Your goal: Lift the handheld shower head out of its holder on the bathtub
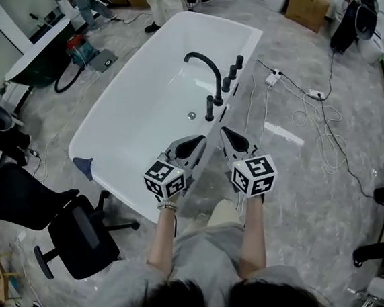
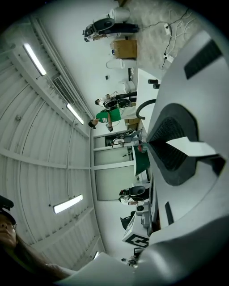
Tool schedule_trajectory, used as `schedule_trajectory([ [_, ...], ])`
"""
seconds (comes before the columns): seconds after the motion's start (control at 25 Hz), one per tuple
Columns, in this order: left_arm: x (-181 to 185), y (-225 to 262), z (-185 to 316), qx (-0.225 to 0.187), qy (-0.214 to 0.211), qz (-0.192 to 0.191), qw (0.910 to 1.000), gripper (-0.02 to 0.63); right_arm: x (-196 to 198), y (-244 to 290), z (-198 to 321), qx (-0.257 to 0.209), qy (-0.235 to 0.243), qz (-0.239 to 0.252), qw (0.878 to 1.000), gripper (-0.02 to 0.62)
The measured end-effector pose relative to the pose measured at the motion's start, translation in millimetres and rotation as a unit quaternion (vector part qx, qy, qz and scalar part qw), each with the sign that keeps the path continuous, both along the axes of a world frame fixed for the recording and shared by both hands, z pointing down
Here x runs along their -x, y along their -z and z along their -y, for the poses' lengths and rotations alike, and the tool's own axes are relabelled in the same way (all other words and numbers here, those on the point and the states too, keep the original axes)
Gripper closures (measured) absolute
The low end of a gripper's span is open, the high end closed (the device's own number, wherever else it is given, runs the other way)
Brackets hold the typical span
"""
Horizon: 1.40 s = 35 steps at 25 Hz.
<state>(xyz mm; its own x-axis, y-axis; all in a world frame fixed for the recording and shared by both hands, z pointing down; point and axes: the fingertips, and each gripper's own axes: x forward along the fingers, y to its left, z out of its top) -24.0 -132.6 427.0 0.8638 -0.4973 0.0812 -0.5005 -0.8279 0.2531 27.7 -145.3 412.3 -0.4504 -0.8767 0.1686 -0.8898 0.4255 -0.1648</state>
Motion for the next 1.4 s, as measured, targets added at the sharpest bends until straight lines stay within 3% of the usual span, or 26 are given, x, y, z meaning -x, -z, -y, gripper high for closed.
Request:
schedule_trajectory([
  [0.76,-27,-43,90,0.061,0.079,-0.015,0.9949,0.601,-28,-61,104,0.071,0.083,-0.022,0.994,0.594],
  [0.92,-31,-63,99,0.089,0.096,-0.04,0.9905,0.601,-26,-81,119,0.085,0.111,-0.014,0.99,0.594],
  [1.12,-27,-99,109,0.122,0.113,-0.051,0.9848,0.601,-23,-113,138,0.101,0.115,-0.026,0.988,0.594],
  [1.4,-20,-135,146,0.13,0.13,-0.051,0.9816,0.601,-30,-170,174,0.122,0.102,-0.038,0.986,0.594],
])
